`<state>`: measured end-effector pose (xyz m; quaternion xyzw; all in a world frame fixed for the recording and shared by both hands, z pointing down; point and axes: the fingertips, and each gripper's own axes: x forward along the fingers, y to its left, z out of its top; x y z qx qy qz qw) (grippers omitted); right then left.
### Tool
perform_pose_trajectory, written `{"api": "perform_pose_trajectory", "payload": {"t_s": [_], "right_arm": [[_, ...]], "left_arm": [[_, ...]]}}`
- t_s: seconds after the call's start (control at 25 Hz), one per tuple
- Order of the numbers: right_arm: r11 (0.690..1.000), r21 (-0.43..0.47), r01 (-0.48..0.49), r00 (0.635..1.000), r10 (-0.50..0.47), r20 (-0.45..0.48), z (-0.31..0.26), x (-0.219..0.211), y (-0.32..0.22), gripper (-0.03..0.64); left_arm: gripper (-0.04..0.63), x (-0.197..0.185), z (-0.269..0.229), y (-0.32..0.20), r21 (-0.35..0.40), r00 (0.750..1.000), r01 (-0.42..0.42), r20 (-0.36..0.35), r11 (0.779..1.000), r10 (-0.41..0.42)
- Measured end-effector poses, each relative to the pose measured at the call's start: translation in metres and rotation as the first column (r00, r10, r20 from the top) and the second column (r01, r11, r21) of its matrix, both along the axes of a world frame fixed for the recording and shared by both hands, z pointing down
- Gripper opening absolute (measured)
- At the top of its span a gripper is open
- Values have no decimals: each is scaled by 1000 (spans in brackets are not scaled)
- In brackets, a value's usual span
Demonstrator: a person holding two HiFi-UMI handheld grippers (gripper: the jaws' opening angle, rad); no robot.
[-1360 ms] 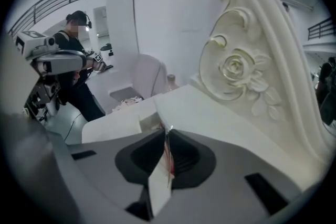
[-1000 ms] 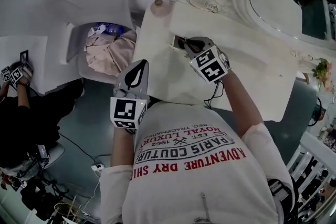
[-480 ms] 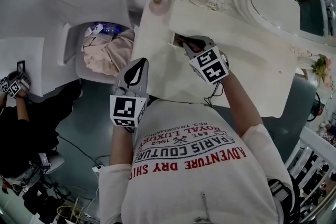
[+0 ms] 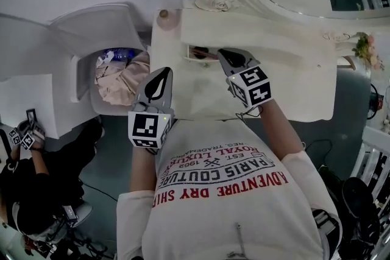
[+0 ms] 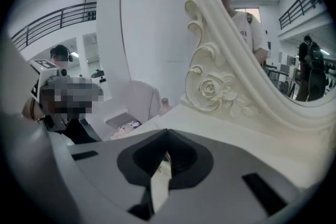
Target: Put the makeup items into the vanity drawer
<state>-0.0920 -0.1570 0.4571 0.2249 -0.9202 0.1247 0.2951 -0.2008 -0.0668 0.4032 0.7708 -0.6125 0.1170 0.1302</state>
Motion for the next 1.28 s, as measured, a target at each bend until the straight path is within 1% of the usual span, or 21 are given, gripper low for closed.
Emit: {"api": "perform_pose_trajectory", "payload": {"t_s": [0.12,0.2,0.32,0.4,0.56,0.8,0.92,1.08,1.28], "right_arm": [[998,12,-66,996,65,52,-17,21,1,9],[992,40,-122,990,119,74,-27,37,-1,9],[972,103,-211,974,200,109,-43,60,-3,9],[957,145,-252,962,230,149,-56,72,0,9],[934,210,-288,941,236,243,-85,87,10,8],[885,300,-355,914,262,309,-109,107,15,8],[871,329,-365,913,267,307,-112,114,21,8],[860,339,-380,910,282,305,-115,122,21,6],[861,347,-371,914,274,299,-115,121,25,6]], "left_arm": [[11,12,-8,-6,18,999,-45,10,999,45],[11,21,-13,-11,32,997,-77,15,997,77],[11,31,-21,-18,53,992,-126,29,991,124],[11,37,-26,-21,64,989,-146,37,987,144],[11,46,-37,-24,84,984,-171,54,982,167],[11,57,-49,-24,110,980,-193,71,975,186],[11,59,-52,-20,117,982,-187,56,975,181],[11,60,-56,-17,126,983,-183,49,975,178],[11,60,-59,-14,131,984,-175,57,976,168]]}}
